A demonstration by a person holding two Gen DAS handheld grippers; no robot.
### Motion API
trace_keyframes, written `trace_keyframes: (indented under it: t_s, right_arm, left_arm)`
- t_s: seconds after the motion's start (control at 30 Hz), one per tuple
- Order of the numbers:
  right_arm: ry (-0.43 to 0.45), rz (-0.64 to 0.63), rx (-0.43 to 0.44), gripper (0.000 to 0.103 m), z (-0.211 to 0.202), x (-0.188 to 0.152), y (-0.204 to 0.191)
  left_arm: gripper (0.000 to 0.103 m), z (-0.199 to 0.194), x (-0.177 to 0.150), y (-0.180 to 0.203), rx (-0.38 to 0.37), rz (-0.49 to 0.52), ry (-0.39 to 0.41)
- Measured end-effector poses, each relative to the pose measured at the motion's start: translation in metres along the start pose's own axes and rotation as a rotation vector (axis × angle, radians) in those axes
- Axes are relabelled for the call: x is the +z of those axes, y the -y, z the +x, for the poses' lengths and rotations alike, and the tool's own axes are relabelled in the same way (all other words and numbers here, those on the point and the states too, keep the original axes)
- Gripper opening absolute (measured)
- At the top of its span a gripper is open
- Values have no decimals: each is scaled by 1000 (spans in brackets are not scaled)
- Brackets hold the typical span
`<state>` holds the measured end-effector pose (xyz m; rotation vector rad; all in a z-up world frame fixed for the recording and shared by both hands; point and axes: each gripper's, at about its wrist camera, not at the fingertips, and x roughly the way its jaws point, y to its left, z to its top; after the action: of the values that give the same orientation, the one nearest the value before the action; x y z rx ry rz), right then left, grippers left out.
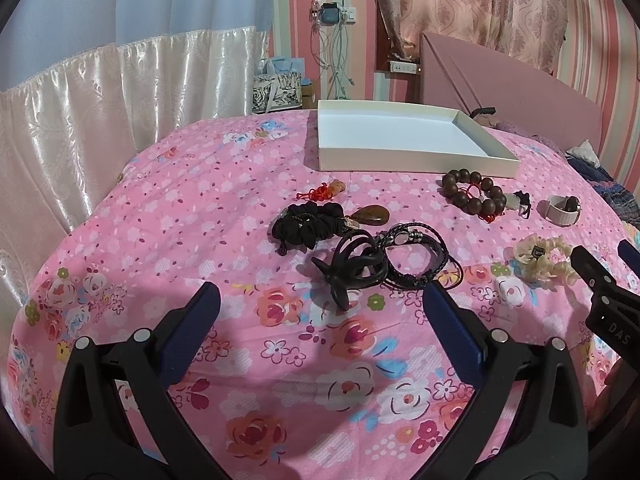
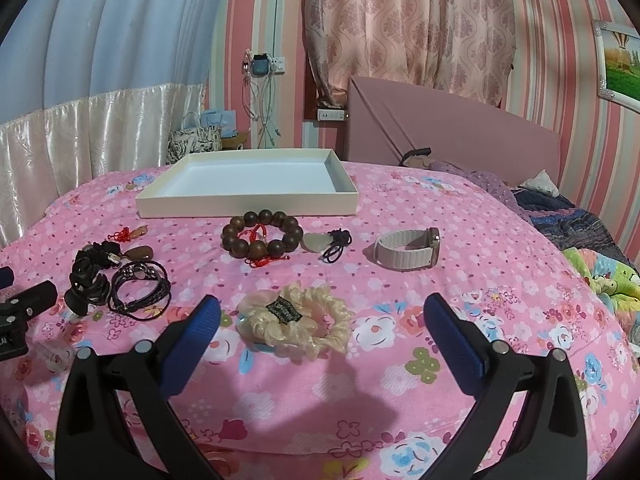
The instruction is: Organize jewelry
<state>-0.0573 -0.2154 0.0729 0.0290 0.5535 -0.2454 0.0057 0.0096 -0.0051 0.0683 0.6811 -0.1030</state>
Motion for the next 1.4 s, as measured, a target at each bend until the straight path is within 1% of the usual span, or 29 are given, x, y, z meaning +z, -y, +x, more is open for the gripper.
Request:
trace_keyframes:
  t_s: [0.4, 0.53, 0.7, 0.97, 1.1, 1.2, 1.27, 1.4]
  right_arm:
    - [-9, 30, 21, 101, 0, 1, 3]
    - [-2, 32, 19, 101, -1, 1, 3]
    - [2, 34, 19, 101, -2, 1, 3]
    - [21, 53, 23, 101, -5, 3, 9]
    - [-5, 53, 46, 101, -8, 10, 16]
    - [-20, 66, 44, 101, -8, 18, 24]
    - [-31, 76, 71, 101, -6, 23, 30]
    - [-95, 77, 100, 101, 3, 34, 33]
  left_arm:
    - [100, 2, 1, -3, 6, -4, 2]
    - [100, 3, 2, -4, 8, -5, 3]
    - [100, 8, 3, -6, 5, -9, -17]
    - [100, 6, 5, -6, 25, -13, -3]
    - [100, 0, 11, -12, 15, -29, -11]
    - [100, -5, 18, -17, 7, -44, -11]
    - [100, -10, 26, -20, 22, -37, -5]
    - [100, -17, 39, -26, 49, -35, 18]
